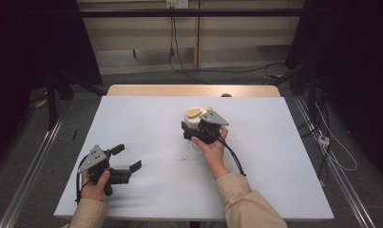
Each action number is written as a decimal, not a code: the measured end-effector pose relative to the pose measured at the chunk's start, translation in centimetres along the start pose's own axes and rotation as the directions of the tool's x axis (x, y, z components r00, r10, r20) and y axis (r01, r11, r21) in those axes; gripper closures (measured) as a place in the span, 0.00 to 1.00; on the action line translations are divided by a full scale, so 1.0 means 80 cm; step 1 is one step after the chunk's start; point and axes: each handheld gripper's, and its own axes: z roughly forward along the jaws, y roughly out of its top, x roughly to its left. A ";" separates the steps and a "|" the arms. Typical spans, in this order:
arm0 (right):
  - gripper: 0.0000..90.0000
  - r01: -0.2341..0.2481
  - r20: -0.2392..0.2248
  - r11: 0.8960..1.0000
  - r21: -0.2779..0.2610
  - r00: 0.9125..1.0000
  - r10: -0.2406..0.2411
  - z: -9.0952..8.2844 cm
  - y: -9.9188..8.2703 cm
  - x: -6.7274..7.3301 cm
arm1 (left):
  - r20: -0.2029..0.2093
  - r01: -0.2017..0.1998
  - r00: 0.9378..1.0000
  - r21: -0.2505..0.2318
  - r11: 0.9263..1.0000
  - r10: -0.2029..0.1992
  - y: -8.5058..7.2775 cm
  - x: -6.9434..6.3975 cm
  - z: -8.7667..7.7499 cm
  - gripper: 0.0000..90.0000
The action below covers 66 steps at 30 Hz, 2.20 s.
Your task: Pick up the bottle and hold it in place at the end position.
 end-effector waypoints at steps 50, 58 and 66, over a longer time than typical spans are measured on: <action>0.06 -0.008 -0.071 0.996 0.086 0.997 0.014 0.000 -0.011 0.001 | 0.000 -0.002 1.000 0.008 1.000 0.002 -0.001 -0.002 0.002 0.03; 0.06 -0.006 -0.071 0.995 0.099 0.997 0.013 -0.002 -0.010 0.001 | 0.000 -0.006 1.000 0.010 1.000 0.006 -0.001 -0.002 0.002 0.03; 0.06 -0.004 -0.069 0.995 0.101 0.998 0.011 -0.005 -0.010 0.001 | 0.006 -0.009 1.000 0.018 1.000 0.009 -0.002 -0.003 0.005 0.03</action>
